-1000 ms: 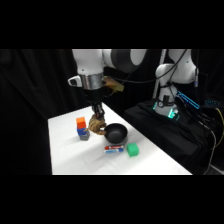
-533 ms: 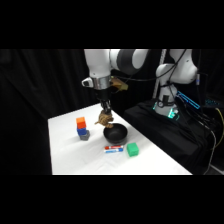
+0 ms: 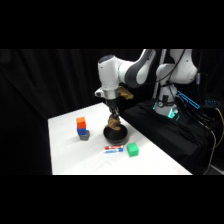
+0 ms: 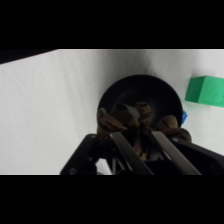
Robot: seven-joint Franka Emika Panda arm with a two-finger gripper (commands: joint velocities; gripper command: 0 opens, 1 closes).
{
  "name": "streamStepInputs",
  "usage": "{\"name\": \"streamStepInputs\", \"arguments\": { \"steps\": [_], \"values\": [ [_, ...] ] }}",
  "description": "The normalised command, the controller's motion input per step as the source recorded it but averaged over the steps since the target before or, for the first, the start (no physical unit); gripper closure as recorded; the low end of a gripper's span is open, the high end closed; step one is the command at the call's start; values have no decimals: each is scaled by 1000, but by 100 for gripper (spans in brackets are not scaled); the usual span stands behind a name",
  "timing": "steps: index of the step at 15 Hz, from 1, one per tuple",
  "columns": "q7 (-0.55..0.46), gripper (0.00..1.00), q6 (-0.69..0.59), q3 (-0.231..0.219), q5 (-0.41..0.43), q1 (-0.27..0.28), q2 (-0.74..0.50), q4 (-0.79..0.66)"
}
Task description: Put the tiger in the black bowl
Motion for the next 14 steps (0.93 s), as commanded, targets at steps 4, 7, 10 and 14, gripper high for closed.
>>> {"name": "streamStepInputs", "arguments": {
  "steps": [4,7,10,14],
  "values": [
    [-135,63,382,-2,-25,-51,88,-102],
    [-164,40,282,-14,-18,-47,158,53],
    [-114,15,118,-28,-54,-25,75,82],
    [-59,0,-235,-21,-132,26,-183,51]
  ]
}}
